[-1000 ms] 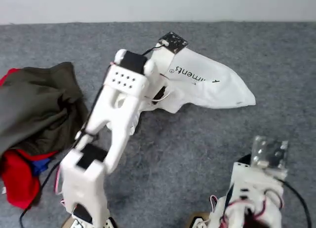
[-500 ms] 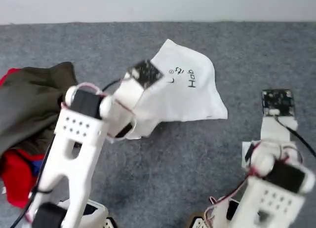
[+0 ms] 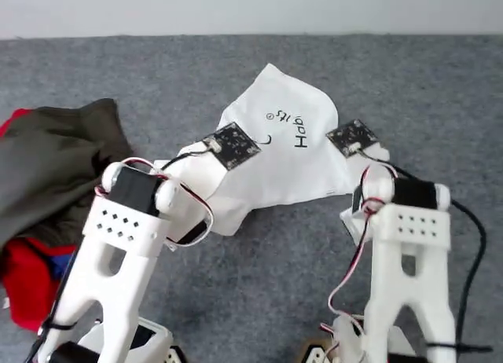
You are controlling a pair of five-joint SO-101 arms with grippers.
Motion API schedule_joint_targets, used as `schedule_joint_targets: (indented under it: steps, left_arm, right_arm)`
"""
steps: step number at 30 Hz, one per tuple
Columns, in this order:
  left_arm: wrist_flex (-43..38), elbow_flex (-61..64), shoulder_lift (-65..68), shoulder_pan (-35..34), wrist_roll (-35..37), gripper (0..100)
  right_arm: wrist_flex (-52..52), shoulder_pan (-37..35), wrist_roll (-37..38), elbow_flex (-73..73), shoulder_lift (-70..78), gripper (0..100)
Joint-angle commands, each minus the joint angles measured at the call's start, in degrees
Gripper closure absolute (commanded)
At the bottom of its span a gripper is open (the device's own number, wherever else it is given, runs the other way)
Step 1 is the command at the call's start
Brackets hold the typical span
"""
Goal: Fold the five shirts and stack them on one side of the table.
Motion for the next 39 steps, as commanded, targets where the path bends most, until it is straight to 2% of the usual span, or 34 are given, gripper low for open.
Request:
schedule_joint_targets:
  steps: [1,4,7,16,22,28,39]
  left_arm:
    - [1.1,-0.3,-1.8,-3.8,-0.3,99]
    - [1.1,-0.3,-1.8,-7.2,-0.3,99]
    - [1.1,-0.5,-1.8,-8.5,-0.3,99]
    - [0.8,-0.7,-1.1,-13.8,-0.3,99]
    - [0.9,-0.7,-1.2,-17.8,0.4,94]
    - [0.9,-0.7,-1.2,-17.6,6.0,91]
    - [0.9,-0.7,-1.1,-17.6,6.1,91]
  right_arm:
    - [-2.6,-0.7,4.2,-5.3,3.9,91.7]
    - [-3.5,-0.7,9.1,-8.8,9.0,89.0]
    - [-3.7,-1.1,11.0,-12.1,14.5,86.3]
    - [-3.9,-13.0,11.2,-15.8,27.6,78.2]
    - [-9.1,-15.3,11.3,-15.8,32.6,73.2]
    - [-12.8,-15.3,11.3,-15.8,35.9,70.4]
    - [-18.5,-16.9,10.9,-15.8,44.4,70.8]
